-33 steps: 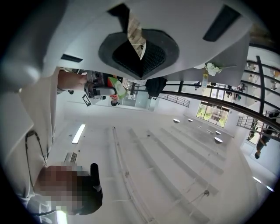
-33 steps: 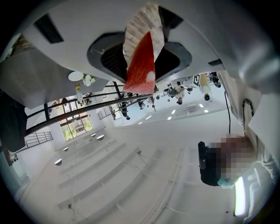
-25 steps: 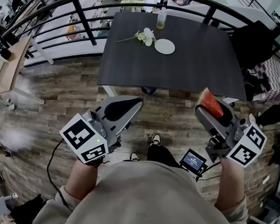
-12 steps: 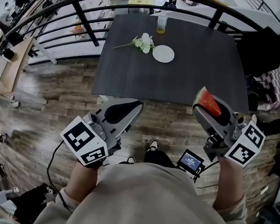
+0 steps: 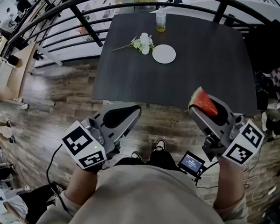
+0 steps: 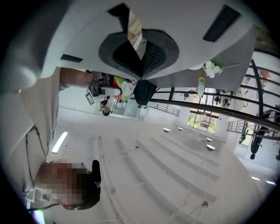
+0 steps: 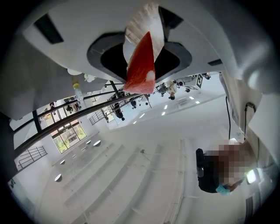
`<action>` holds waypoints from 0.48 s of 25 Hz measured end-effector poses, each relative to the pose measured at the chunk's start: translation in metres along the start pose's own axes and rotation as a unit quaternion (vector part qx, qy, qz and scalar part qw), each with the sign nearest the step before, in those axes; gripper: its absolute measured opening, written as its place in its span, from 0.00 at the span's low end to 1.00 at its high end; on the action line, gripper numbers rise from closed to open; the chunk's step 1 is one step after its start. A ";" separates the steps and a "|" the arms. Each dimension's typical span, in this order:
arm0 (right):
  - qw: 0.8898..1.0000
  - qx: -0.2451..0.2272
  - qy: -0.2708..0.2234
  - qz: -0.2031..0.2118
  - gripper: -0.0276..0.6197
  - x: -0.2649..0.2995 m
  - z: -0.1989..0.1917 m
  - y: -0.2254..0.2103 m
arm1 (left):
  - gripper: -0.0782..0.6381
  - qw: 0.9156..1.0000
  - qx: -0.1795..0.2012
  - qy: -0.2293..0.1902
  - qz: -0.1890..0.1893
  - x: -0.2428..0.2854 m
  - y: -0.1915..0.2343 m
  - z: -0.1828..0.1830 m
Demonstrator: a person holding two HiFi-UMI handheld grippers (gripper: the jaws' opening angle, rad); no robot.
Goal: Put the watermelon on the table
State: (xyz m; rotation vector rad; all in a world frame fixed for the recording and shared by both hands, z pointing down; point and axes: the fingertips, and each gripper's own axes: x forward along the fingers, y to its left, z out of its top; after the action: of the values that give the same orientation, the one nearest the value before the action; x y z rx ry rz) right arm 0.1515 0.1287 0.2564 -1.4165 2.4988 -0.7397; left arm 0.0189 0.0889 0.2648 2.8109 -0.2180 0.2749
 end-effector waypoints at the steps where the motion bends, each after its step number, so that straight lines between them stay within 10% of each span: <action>1: 1.000 0.001 -0.001 -0.002 0.35 -0.002 -0.001 -0.002 | 0.12 1.000 -0.002 0.004 -0.003 0.003 -0.001 -0.003; 12: 0.999 0.011 -0.002 -0.033 0.35 0.001 0.002 -0.017 | 0.12 1.000 -0.003 -0.007 -0.023 0.016 0.030 0.007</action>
State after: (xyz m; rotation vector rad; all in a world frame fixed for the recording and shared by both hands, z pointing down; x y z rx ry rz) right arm 0.1645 0.1195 0.2630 -1.4976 2.4435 -0.7737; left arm 0.0301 0.0568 0.2700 2.8077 -0.1573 0.2436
